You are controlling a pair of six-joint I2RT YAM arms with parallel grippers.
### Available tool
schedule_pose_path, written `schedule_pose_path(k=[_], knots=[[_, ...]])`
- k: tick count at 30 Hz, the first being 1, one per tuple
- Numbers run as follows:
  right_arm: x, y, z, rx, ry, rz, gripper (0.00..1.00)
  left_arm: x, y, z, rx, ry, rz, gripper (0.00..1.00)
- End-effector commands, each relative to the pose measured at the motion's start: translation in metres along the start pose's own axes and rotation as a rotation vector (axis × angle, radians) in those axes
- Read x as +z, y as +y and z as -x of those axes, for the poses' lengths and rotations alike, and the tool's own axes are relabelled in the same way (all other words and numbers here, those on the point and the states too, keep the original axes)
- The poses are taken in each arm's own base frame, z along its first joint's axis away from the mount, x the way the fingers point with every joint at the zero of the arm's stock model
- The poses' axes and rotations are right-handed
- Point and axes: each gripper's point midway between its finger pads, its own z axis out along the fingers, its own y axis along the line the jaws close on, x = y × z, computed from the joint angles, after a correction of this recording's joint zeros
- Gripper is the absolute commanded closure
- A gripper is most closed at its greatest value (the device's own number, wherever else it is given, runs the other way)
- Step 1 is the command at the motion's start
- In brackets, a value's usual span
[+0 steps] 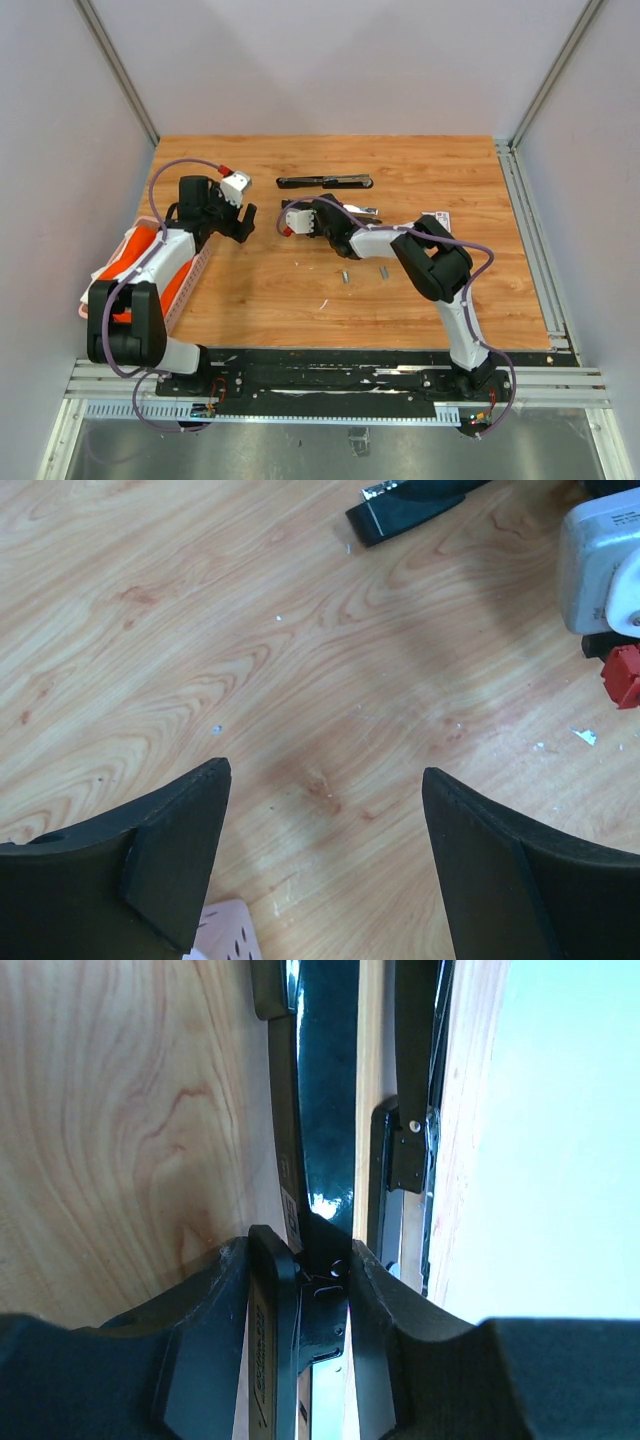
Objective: Unload the staples from the stapler
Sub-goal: Adjust the stapler at the center of the board.
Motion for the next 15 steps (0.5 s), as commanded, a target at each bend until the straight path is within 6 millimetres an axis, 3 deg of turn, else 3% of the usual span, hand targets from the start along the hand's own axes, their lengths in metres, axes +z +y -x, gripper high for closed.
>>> schedule_pose_path(k=[1,5,9,15], knots=[[0.001,0.018,-0.008,0.035,0.054,-0.015,0.81,0.008,0.016,0.022,-0.012,-0.066,0.041,0.18],[0.000,0.024,-0.004,0.048,0.049,0.009,0.74,0.015,0.019,0.029,-0.034,-0.072,0.034,0.18],[-0.004,0.037,0.004,0.023,0.013,0.047,0.57,0.018,0.020,0.031,-0.049,-0.085,0.038,0.18],[-0.012,0.053,0.012,0.039,-0.029,0.120,0.40,0.019,0.019,0.025,-0.043,-0.076,0.040,0.18]])
